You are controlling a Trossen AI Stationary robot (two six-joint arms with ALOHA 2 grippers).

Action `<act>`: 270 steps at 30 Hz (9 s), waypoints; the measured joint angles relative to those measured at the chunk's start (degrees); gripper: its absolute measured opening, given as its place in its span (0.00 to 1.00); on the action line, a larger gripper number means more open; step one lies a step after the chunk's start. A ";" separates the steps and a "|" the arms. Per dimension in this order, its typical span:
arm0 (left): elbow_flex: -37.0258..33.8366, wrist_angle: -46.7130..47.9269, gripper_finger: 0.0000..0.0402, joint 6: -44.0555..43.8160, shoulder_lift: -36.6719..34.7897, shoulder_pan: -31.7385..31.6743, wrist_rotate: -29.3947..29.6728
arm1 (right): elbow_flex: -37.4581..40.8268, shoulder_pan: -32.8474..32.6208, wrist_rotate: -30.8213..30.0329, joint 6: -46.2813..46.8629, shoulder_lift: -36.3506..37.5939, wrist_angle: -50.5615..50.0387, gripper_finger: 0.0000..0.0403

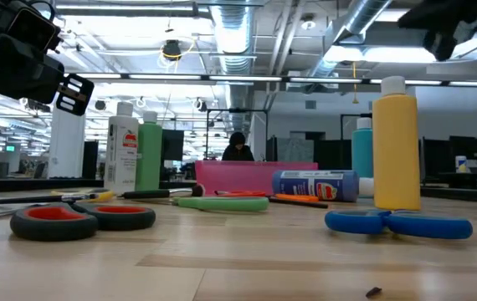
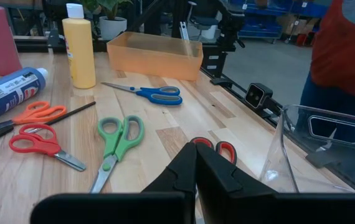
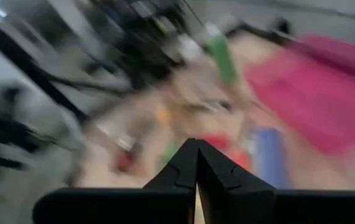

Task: Pick & Place Paint Supplies
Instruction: Put the pink paint bottle into the orange bin

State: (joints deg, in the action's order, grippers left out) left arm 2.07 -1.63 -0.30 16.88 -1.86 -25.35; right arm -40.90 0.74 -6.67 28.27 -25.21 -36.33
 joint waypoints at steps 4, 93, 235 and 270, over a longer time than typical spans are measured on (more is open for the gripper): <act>0.00 -0.07 0.00 0.00 0.00 0.01 -0.01 | -13.75 2.39 -6.92 1.30 -13.21 -19.02 0.00; 0.00 -0.17 0.00 0.00 0.04 -0.01 -0.01 | -23.55 33.78 6.69 -19.84 -47.28 -36.48 0.48; 0.00 -1.42 0.00 0.00 0.11 0.01 -0.01 | -43.28 -45.91 2.55 31.15 -67.69 -36.85 0.28; 0.00 -1.42 0.00 0.00 0.11 -0.01 0.00 | -50.13 -51.51 -2.63 38.40 -75.43 -36.89 0.28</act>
State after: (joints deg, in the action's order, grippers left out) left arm 2.07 -3.05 -0.30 16.99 -1.87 -25.35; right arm -91.02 -50.76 -9.30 66.67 -100.64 -73.22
